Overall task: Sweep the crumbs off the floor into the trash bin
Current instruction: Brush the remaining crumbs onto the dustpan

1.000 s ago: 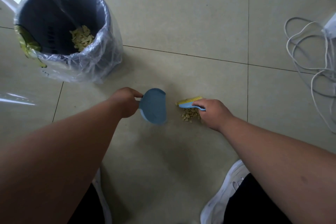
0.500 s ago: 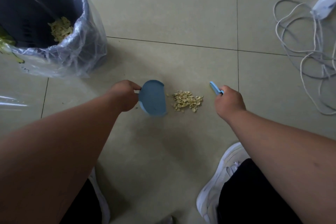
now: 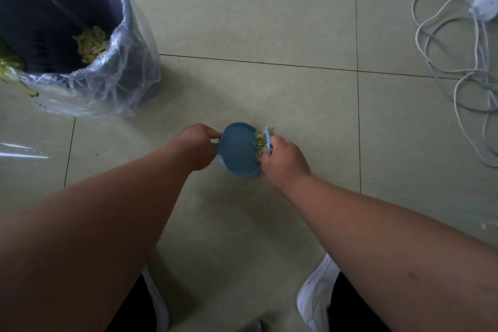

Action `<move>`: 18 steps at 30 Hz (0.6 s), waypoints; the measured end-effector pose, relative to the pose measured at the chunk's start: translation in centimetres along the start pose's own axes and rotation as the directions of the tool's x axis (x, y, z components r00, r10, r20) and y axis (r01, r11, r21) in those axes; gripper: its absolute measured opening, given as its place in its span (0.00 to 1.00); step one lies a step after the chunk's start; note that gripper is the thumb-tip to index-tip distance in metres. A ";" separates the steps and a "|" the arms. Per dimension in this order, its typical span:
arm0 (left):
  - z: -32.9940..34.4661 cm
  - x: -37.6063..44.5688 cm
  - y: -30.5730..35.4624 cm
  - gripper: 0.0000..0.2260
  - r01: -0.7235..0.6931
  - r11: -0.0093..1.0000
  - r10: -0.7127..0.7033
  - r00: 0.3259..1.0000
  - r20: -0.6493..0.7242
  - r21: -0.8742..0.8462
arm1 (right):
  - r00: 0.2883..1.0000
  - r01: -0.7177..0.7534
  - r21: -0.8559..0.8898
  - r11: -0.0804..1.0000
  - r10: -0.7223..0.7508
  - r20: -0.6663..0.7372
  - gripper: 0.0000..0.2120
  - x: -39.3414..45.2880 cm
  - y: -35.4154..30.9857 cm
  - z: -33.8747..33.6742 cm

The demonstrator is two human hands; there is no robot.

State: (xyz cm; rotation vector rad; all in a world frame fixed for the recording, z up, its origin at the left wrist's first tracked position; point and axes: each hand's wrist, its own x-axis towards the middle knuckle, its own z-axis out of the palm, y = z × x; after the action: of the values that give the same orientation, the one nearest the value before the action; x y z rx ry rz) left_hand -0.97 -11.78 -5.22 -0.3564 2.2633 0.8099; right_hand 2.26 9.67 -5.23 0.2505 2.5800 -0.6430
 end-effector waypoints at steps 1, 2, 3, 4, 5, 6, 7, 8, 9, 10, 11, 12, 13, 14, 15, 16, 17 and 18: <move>0.1 0.0 0.1 0.16 0.010 1.000 -0.010 1.000 0.008 -0.015 | 1.000 0.017 0.007 1.000 -0.017 0.023 0.17 -0.2 -0.9 0.5; 0.2 0.0 0.0 0.17 0.021 0.999 -0.020 1.000 0.017 -0.026 | 0.998 0.035 0.015 0.999 -0.036 0.043 0.17 -0.5 -1.8 1.1; 0.2 0.1 0.0 0.18 0.039 0.998 -0.037 0.999 0.038 -0.043 | 0.997 0.054 0.024 0.998 -0.055 0.058 0.17 -0.7 -2.6 1.6; 0.2 0.2 -0.1 0.19 0.065 0.996 -0.060 0.996 0.069 -0.066 | 0.995 0.071 0.031 0.997 -0.073 0.067 0.16 -1.0 -3.3 2.0; 0.1 0.2 -0.3 0.19 0.093 0.993 -0.085 0.992 0.097 -0.077 | 0.994 0.085 0.037 0.996 -0.088 0.069 0.16 -1.2 -3.9 2.3; -0.1 0.1 -0.3 0.18 0.119 0.990 -0.110 0.987 0.120 -0.071 | 0.993 0.093 0.039 0.995 -0.096 0.067 0.15 -1.3 -4.2 2.5; -0.3 -0.2 -0.4 0.17 0.145 0.988 -0.136 0.982 0.130 -0.057 | 0.993 0.097 0.040 0.995 -0.099 0.059 0.14 -1.4 -4.4 2.4; -0.5 -0.4 -0.6 0.17 0.161 0.985 -0.153 0.980 0.124 -0.057 | 0.994 0.099 0.043 0.994 -0.101 0.046 0.14 -1.3 -4.3 2.2; -0.6 -0.4 -0.9 0.17 0.170 0.984 -0.163 0.980 0.118 -0.058 | 0.994 0.106 0.055 0.993 -0.107 0.023 0.13 -1.3 -4.1 1.8; -0.8 -0.4 -1.2 0.18 0.177 0.982 -0.169 0.978 0.121 -0.061 | 0.993 0.114 0.078 0.990 -0.114 -0.008 0.11 -1.2 -3.8 1.3; -1.0 -0.5 -1.5 0.19 0.186 0.980 -0.177 0.977 0.122 -0.067 | 0.992 0.119 0.109 0.987 -0.115 -0.045 0.10 -1.0 -3.3 0.6; -1.2 -0.5 -1.7 0.19 0.201 0.976 -0.189 0.974 0.125 -0.085 | 0.991 0.116 0.138 0.984 -0.104 -0.087 0.09 -0.7 -2.9 -0.1; -1.4 -0.5 -2.0 0.20 0.229 0.967 -0.213 0.968 0.130 -0.116 | 0.987 0.105 0.157 0.982 -0.083 -0.137 0.09 -0.4 -2.4 -0.9; -1.6 -0.5 -2.4 0.19 0.253 0.955 -0.233 0.963 0.135 -0.156 | 0.981 0.082 0.168 0.982 -0.050 -0.186 0.10 0.2 -1.8 -1.6; -1.7 -0.6 -2.7 0.19 0.272 0.941 -0.247 0.959 0.140 -0.201 | 0.974 0.049 0.179 0.983 -0.007 -0.226 0.10 0.8 -1.2 -2.4; -1.9 -0.8 -2.9 0.18 0.290 0.924 -0.259 0.954 0.147 -0.249 | 0.967 0.010 0.194 0.981 0.041 -0.253 0.09 1.5 -0.6 -3.0; -2.1 -0.9 -3.2 0.18 0.306 0.907 -0.270 0.950 0.156 -0.290 | 0.960 -0.029 0.211 0.977 0.087 -0.268 0.09 2.3 0.0 -3.7; -2.3 -1.1 -3.5 0.18 0.318 0.891 -0.279 0.946 0.163 -0.324 | 0.953 -0.066 0.225 0.972 0.129 -0.275 0.08 3.0 0.6 -4.2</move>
State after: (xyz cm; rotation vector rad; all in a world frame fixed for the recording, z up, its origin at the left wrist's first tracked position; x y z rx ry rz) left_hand 0.17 -15.92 -4.72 -0.7837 1.8924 1.0342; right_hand -1.85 12.41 -3.66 0.5790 2.7496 -0.9066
